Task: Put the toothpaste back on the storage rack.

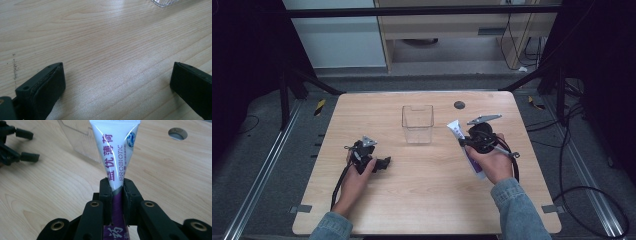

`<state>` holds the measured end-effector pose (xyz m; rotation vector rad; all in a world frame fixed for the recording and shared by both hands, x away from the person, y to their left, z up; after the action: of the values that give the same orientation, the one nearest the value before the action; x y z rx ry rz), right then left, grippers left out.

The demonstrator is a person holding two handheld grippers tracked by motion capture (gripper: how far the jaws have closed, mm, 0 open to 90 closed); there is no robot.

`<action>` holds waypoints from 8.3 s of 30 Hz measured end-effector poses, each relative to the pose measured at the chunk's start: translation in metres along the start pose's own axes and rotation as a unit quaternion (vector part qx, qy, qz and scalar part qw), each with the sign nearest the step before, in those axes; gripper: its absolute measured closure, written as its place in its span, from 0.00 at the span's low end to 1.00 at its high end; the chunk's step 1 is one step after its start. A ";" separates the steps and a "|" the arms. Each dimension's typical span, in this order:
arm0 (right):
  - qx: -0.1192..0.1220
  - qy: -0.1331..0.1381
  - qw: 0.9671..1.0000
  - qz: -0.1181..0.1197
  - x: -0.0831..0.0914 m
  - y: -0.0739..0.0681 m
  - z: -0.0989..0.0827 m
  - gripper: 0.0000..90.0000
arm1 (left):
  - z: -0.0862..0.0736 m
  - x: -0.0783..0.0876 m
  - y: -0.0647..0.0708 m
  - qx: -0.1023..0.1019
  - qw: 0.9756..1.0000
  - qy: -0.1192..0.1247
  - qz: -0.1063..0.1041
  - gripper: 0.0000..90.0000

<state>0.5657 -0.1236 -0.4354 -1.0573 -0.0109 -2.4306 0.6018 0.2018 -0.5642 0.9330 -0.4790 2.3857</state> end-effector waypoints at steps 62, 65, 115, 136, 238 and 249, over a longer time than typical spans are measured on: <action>-0.016 0.152 0.988 0.033 -0.004 -0.044 0.113 0.88 | 0.000 0.000 0.000 0.002 1.000 0.002 0.000 0.00; -0.014 0.155 0.987 0.032 -0.005 -0.045 0.118 0.88 | 0.000 0.000 0.000 0.000 1.000 0.002 0.000 0.00; -0.018 0.214 0.976 0.023 -0.044 -0.066 0.195 0.88 | 0.000 0.000 0.000 0.001 1.000 0.001 0.000 0.00; -0.032 0.232 0.972 0.024 -0.067 -0.074 0.207 0.88 | 0.000 0.000 0.000 0.001 1.000 0.001 0.000 0.00; 0.018 0.202 0.979 0.017 -0.129 -0.088 0.146 0.88 | 0.000 0.000 0.000 0.002 1.000 0.002 0.000 0.00; 0.022 0.192 0.981 0.013 -0.131 -0.086 0.137 0.88 | 0.000 0.000 0.000 0.000 1.000 0.001 0.000 0.00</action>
<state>0.6986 0.0351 -0.4144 -0.5518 0.0768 -2.5564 0.6019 0.2017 -0.5642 0.9312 -0.4777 2.3855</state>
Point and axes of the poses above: each handheld gripper's, and its own axes: x roughly backward along the jaws, z roughly out of its top, y roughly to its right, the point moved 8 cm from there along -x, roughly forward along the jaws, and after that the axes turned 9 degrees about -x, right-handed, at the moved point
